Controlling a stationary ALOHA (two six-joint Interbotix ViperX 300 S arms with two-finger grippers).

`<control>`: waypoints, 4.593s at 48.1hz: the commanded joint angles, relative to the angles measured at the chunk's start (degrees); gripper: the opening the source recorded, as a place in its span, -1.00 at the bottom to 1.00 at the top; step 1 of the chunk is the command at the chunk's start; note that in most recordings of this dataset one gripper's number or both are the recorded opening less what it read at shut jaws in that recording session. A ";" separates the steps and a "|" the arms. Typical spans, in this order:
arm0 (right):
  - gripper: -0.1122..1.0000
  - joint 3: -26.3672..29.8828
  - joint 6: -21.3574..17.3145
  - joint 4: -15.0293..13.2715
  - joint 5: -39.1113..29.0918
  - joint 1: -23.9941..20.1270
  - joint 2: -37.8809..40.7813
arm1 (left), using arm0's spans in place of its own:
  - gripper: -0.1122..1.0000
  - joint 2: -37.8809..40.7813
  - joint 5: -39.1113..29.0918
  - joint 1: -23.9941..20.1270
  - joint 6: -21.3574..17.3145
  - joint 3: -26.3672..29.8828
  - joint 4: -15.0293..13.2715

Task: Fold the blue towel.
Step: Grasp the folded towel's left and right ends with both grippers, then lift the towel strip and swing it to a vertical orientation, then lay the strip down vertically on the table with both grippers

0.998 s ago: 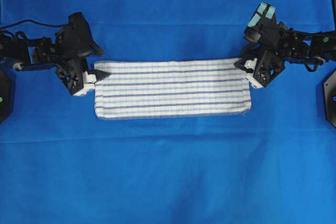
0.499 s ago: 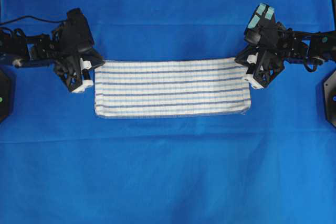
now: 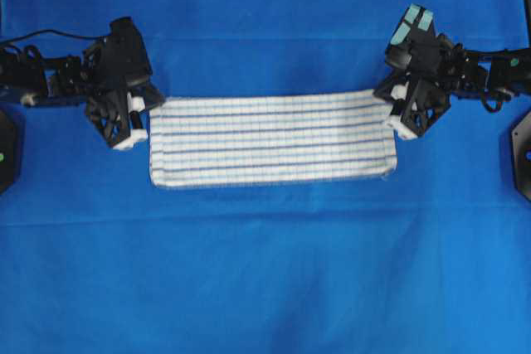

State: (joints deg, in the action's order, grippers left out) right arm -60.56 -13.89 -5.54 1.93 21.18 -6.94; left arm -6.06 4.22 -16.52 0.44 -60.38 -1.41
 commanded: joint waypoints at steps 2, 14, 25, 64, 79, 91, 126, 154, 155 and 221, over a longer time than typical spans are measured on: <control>-0.71 1.76 -0.09 -0.09 -2.81 0.09 -4.31 | -0.77 -3.87 -3.43 0.18 -0.09 2.46 -0.09; -0.71 3.16 -0.18 -0.09 -10.90 0.09 -14.15 | -0.77 -12.30 -14.15 0.18 0.26 6.24 -0.09; -0.71 2.81 -0.44 -0.09 -15.47 0.00 -22.85 | -0.77 -19.25 -19.25 1.32 0.44 7.03 -0.09; -0.71 6.50 -0.09 -0.09 -7.56 3.60 -20.39 | -0.77 -18.11 -9.05 16.00 2.20 10.90 -0.09; -0.71 14.94 0.00 -4.66 -4.57 10.02 -10.99 | -0.77 -6.42 -4.83 23.64 1.58 21.80 -0.09; -0.71 23.64 0.18 -7.82 -4.39 11.87 -3.08 | -0.77 1.58 -3.43 25.93 1.23 30.41 -0.09; -0.71 26.89 0.44 -9.67 -5.45 12.66 -0.44 | -0.77 11.51 -1.14 26.28 0.97 41.22 0.00; -0.71 15.56 0.18 -9.67 -7.21 14.24 -10.46 | -0.77 26.28 0.62 26.72 -2.64 58.10 0.18; -0.71 15.56 0.18 -9.67 -7.38 14.24 -10.46 | -0.77 26.37 0.62 26.72 -2.64 58.10 0.18; -0.71 32.43 2.90 -9.93 -3.69 9.14 13.45 | -0.42 16.61 9.05 27.51 6.68 32.43 -0.09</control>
State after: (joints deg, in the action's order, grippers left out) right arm -29.53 -11.16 -15.38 -1.85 30.23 7.38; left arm 12.57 12.74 11.07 7.21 -28.74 -1.58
